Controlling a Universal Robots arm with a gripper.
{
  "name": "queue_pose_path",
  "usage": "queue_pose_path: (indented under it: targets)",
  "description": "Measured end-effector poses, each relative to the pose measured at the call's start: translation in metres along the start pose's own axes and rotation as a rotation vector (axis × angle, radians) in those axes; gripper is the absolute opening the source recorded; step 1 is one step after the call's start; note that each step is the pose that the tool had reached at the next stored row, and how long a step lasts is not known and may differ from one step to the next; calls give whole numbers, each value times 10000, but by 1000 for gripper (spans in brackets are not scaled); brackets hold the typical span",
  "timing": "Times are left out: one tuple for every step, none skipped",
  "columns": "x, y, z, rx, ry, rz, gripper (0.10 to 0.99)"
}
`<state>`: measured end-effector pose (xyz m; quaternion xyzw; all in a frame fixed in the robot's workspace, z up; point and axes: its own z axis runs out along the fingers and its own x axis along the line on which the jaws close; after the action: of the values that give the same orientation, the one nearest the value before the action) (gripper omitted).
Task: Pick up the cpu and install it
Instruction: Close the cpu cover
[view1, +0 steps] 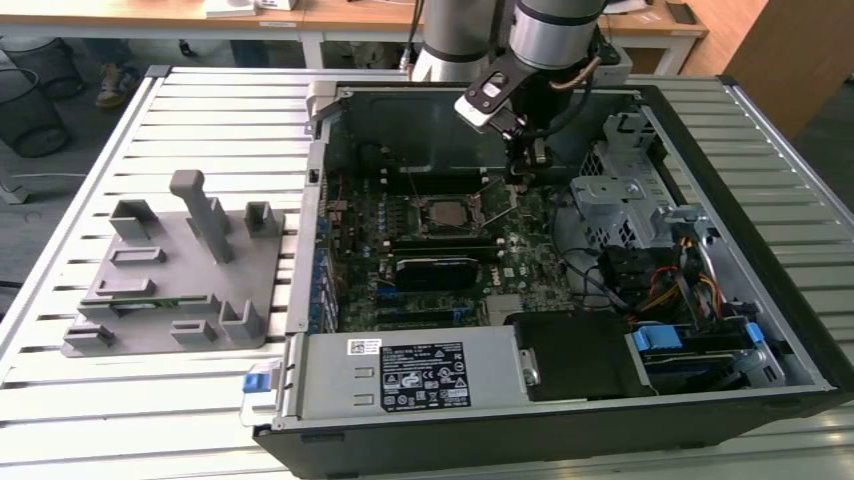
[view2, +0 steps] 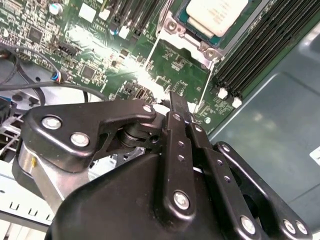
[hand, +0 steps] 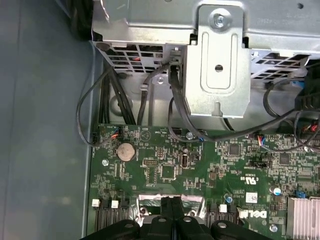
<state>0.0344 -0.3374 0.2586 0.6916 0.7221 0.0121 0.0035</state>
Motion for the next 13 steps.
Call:
queue_pose_path:
  targets:
    - [5, 10, 3, 0, 0, -12, 106]
    - [11, 20, 7, 0, 0, -21, 106]
    - [16, 30, 12, 0, 2, -29, 106]
    - [19, 42, 16, 0, 1, -33, 106]
    - [21, 55, 21, 0, -2, -35, 106]
    - [24, 68, 25, 1, -5, -35, 106]
    - [27, 80, 30, 1, -5, -37, 106]
    - [30, 91, 35, 1, -6, -38, 106]
    - [33, 101, 39, 0, -5, -39, 106]
    - [35, 109, 43, 0, -4, -40, 106]
    - [38, 117, 47, 0, -5, -41, 106]
    - [40, 126, 51, 0, -4, -42, 106]
    - [42, 137, 55, 0, -4, -46, 106]
